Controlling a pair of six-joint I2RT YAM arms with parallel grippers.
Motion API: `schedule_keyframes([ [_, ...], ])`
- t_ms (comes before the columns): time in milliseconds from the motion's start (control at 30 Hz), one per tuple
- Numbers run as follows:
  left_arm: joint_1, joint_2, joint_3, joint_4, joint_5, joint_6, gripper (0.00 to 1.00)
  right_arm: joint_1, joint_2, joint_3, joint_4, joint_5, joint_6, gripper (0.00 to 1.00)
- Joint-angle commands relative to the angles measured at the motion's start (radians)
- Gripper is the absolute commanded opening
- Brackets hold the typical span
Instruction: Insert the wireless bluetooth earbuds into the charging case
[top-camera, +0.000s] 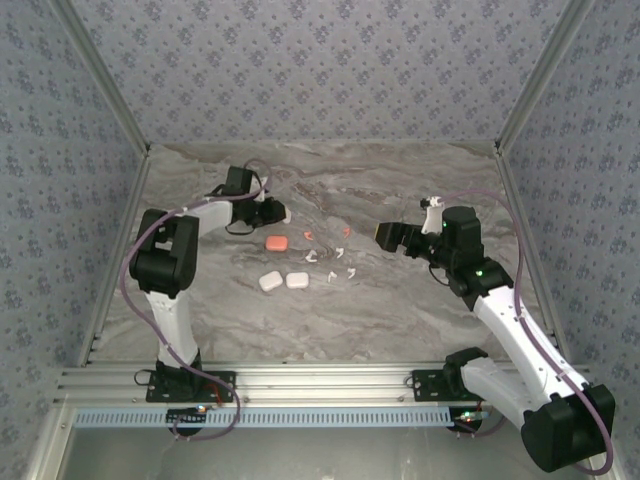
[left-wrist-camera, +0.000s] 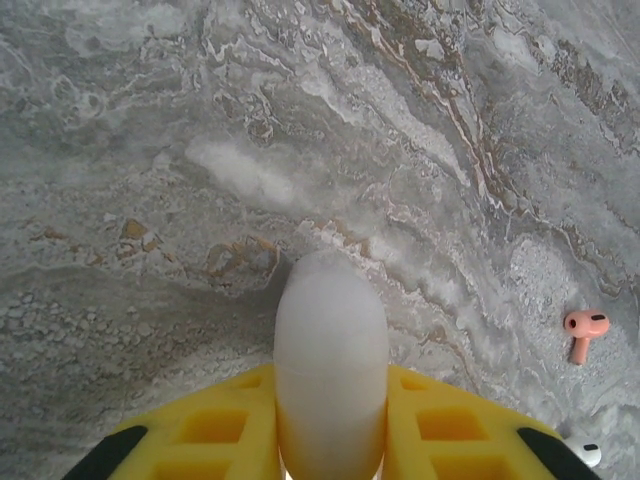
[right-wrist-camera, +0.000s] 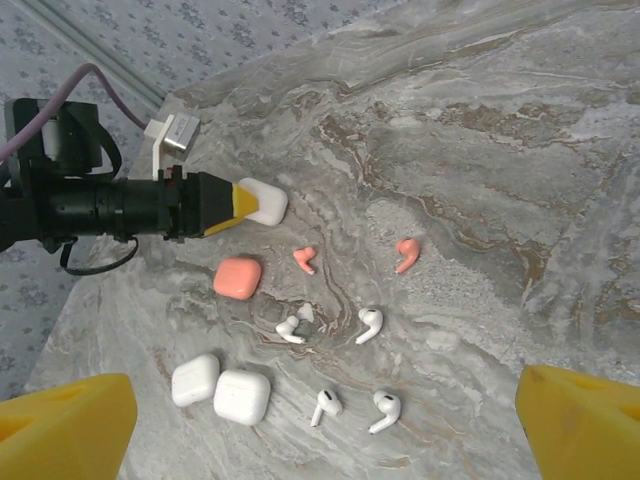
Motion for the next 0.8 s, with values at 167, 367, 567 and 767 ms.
schedule_keyframes([
  [167,0.039,0.033,0.046,-0.071,-0.003,0.029,0.41,0.007,-0.007,0.017,-0.037,0.043,-0.073,1.00],
  [367,0.053,-0.027,0.072,-0.116,-0.009,0.073,0.58,0.034,0.006,0.037,-0.022,0.012,-0.245,1.00],
  [567,0.055,-0.189,-0.005,-0.087,-0.062,0.073,0.70,0.167,0.083,0.072,-0.076,-0.046,-0.696,1.00],
  [767,0.054,-0.489,-0.238,0.047,-0.138,0.034,0.80,0.339,0.259,0.138,-0.126,0.003,-1.011,1.00],
])
